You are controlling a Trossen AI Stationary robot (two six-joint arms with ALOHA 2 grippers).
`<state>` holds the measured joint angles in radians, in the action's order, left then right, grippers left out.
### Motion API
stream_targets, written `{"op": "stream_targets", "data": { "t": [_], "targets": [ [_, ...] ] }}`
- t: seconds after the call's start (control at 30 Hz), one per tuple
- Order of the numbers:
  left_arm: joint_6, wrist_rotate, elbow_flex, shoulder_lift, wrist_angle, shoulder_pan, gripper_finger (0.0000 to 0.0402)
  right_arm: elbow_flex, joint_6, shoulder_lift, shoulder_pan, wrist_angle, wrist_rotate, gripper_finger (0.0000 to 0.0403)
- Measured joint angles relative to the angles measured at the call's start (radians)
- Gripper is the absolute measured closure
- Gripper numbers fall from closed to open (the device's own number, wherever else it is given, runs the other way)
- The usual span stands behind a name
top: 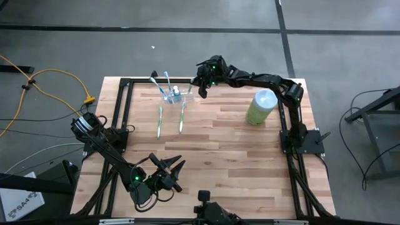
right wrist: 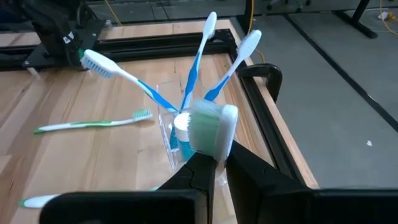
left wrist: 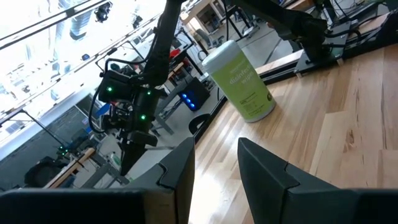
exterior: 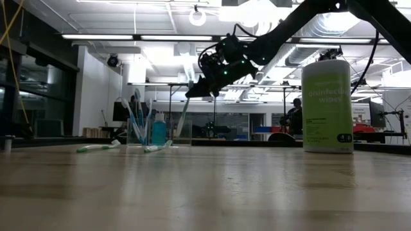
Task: Pick & Place toothbrushing station
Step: Put the bottom green toothbrush into the right section of the transparent organizer, then put the right green toothbrush into the right section of the transparent organizer
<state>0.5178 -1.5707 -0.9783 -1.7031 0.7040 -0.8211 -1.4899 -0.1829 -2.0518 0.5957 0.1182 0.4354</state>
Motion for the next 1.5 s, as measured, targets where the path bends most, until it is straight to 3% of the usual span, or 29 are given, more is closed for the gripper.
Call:
{"op": "stream_targets", "data": {
  "t": [0.77, 1.0, 1.23, 1.5],
  "targets": [
    [-0.019, 0.000, 0.000, 0.000, 0.000, 0.000, 0.0286, 0.000, -0.008, 0.000, 0.000, -0.002, 0.066, 0.0372],
    [-0.022, 0.000, 0.000, 0.000, 0.000, 0.000, 0.0286, 0.000, -0.003, 0.000, 0.000, -0.004, 0.067, 0.0318],
    [-0.029, 0.000, 0.000, 0.000, 0.000, 0.000, 0.0286, 0.000, 0.003, 0.000, 0.000, -0.002, -0.018, 0.0266],
    [-0.029, 0.000, 0.000, 0.000, 0.000, 0.000, 0.0286, 0.000, 0.021, -0.002, 0.000, 0.038, -0.168, 0.0245]
  ]
}}
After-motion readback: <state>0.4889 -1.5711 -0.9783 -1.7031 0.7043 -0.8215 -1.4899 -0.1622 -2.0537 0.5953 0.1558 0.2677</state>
